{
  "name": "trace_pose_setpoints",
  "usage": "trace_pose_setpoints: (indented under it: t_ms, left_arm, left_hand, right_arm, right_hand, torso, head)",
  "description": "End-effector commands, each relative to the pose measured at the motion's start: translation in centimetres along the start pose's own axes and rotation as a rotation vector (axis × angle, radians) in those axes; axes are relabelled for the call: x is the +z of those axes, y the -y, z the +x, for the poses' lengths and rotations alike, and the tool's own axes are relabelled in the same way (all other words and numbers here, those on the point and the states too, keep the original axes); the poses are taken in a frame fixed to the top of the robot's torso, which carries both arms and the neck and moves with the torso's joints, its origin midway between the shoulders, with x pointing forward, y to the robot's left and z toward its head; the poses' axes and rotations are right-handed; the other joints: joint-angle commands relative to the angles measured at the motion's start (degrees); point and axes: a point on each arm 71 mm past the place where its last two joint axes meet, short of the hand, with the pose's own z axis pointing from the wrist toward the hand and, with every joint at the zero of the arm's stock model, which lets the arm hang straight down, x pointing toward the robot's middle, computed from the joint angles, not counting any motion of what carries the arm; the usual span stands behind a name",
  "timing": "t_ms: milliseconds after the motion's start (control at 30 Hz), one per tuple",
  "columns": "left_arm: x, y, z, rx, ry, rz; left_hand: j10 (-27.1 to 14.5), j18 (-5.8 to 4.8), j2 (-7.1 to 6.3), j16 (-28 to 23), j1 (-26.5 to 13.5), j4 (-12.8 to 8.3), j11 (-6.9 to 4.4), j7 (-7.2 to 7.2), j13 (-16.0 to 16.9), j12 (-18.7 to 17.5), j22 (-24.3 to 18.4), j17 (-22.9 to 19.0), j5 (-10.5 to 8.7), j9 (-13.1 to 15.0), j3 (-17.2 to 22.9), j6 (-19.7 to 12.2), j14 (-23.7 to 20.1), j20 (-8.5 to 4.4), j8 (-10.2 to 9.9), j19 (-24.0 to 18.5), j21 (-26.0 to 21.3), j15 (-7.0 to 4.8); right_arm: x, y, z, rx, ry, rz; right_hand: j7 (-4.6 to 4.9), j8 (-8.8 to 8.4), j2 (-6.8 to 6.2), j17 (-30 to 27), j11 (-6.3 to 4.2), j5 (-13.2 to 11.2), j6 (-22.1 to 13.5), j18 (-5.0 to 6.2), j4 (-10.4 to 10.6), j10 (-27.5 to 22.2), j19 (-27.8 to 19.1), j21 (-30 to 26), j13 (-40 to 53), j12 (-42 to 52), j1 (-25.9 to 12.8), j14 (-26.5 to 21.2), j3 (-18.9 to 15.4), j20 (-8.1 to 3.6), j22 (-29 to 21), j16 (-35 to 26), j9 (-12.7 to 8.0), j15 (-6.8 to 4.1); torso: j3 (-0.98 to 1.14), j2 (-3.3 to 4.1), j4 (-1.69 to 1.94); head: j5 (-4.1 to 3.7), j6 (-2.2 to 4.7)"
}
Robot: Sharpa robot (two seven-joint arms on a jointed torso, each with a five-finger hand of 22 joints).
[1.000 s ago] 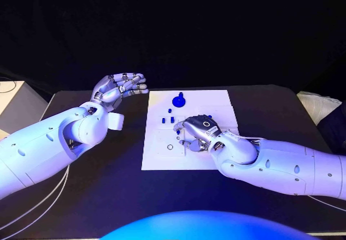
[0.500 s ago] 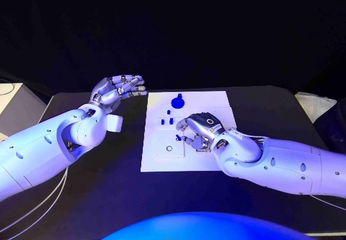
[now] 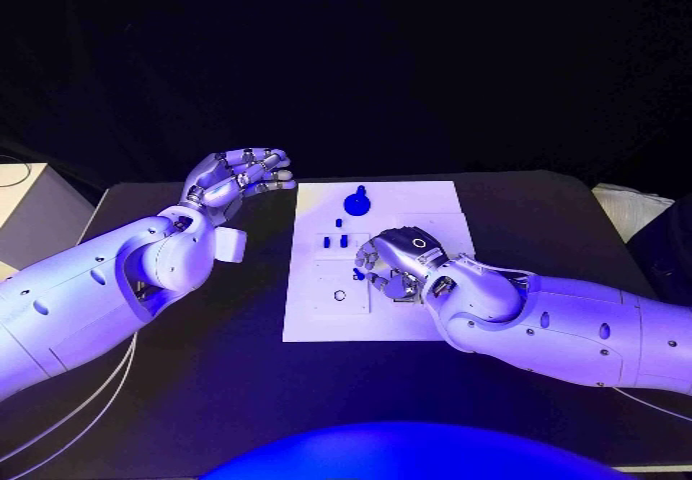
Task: Assemble the parts on the task board
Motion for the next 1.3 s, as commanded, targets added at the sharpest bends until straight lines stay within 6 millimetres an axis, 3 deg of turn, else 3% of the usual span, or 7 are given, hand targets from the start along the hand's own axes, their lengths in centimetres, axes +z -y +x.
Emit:
trace_pose_setpoints:
  t_ms: [33, 667, 1300]
  left_arm:
    - [0.0, 0.0, 0.2, -0.011, -0.013, 0.004]
    - [0.0, -0.1, 0.1, -0.011, -0.012, 0.001]
    - [0.0, -0.1, 0.1, -0.01, -0.011, -0.003]
  left_hand:
    - [-0.24, 0.63, 0.14, -0.17, 0.38, -0.1, 0.02, 0.14, 0.09, 0.05, -0.06, 0.09, -0.09, -0.1, -0.32, -0.24, -0.32, -0.15, 0.17, 0.39, -0.26, 0.17]
    - [-0.24, 0.63, 0.14, -0.17, 0.38, -0.1, 0.02, 0.14, 0.09, 0.05, -0.06, 0.09, -0.09, -0.1, -0.32, -0.24, -0.32, -0.15, 0.17, 0.39, -0.26, 0.17]
    - [-0.26, 0.64, 0.29, -0.15, 0.48, -0.05, 0.02, 0.13, 0.11, 0.1, -0.13, 0.15, -0.09, -0.1, -0.34, -0.22, -0.34, -0.15, 0.21, 0.47, -0.35, 0.17]
  right_arm:
    - [0.1, 0.0, 0.5, -0.037, -0.064, -0.002]
    - [0.9, -0.8, 0.9, -0.073, -0.07, -0.018]
    - [1.6, -0.8, 2.0, -0.11, -0.128, -0.007]
  right_hand:
    - [0.06, 0.15, -0.33, 0.08, -0.01, 0.21, 0.56, -0.82, -0.05, 0.33, 0.48, 0.19, 0.05, -0.31, 0.26, 1.92, 0.44, -0.4, 0.09, 0.45, 0.13, -0.3]
    - [0.09, 0.68, -0.12, 0.3, 0.18, 0.11, 1.51, -0.84, -0.75, -0.29, 0.32, 0.11, -0.08, -1.54, -0.08, 1.91, 1.01, -0.42, 0.22, 0.71, 0.49, -0.18]
    - [-0.05, 1.21, 0.39, 0.89, 0.13, -0.34, 2.32, -0.84, -1.4, -0.01, 0.25, 0.22, 0.02, -2.0, 0.07, 2.04, 1.73, -0.48, 0.44, 1.22, 0.82, -0.18]
  torso:
    - [-0.04, -0.03, 0.03]
    - [-0.05, 0.01, 0.11]
    - [0.1, -0.01, 0.03]
  head:
    - [0.03, -0.09]
    - [0.34, -0.53]
    - [0.57, -1.01]
